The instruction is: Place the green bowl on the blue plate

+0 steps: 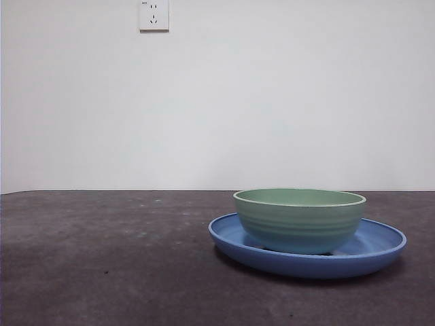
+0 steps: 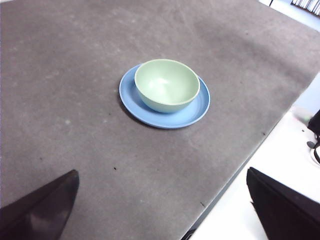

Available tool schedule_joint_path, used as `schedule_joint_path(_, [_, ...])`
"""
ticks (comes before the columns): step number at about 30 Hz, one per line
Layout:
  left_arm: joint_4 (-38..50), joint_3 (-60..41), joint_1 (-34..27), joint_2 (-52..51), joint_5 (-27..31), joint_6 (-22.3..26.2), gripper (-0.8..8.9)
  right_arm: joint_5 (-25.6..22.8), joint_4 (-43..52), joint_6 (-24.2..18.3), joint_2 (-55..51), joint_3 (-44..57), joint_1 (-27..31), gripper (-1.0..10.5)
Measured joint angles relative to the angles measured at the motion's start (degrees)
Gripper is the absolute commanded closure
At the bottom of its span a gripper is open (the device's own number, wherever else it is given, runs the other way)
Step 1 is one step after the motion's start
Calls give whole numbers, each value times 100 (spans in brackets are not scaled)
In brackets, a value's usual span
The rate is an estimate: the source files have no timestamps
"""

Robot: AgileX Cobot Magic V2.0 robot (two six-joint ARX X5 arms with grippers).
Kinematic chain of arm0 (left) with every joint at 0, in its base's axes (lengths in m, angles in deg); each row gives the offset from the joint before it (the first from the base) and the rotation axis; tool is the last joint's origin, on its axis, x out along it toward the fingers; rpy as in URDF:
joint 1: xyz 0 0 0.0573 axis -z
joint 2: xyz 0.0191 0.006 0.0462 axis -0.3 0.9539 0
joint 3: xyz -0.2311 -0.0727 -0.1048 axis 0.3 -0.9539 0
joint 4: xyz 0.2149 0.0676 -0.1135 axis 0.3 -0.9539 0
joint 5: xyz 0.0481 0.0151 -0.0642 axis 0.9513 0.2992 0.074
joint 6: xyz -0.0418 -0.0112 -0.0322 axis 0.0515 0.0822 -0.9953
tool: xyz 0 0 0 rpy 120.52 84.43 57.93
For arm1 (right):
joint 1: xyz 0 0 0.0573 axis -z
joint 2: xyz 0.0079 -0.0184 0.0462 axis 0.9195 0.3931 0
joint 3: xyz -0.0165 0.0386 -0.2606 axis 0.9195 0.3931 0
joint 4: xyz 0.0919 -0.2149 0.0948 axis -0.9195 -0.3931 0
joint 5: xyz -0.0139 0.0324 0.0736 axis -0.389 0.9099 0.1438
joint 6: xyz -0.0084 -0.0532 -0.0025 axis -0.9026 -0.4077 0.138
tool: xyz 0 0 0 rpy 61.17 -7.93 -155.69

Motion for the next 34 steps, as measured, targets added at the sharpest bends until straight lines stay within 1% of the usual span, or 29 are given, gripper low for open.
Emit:
schedule_joint_path(8, [-26,0,0,-4,0,22,250,-57,-81,168,426,0,0,399])
schedule_joint_path(12, [-39,0,0,-4,0,28,250,-470,-81,295,905,0,0,399])
schedule_joint_path(15, [-39,0,0,-4,0,31,250,-826,-77,310,1303,0,2,399])
schedule_joint_path(18, [-37,0,0,-4,0,31,251,-1045,-44,258,1799,0,4,401])
schedule_joint_path(26, [-37,0,0,-4,0,31,251,-1064,555,-61,3036,0,7,415])
schedule_joint_path(28, [-37,0,0,-4,0,31,250,-1062,804,-87,3314,0,7,438])
schedule_joint_path(30, [-37,0,0,-4,0,31,251,-1062,1034,-107,3591,0,7,493])
schedule_joint_path(34, [-37,0,0,-4,0,31,250,-1060,1294,-122,4037,0,7,517])
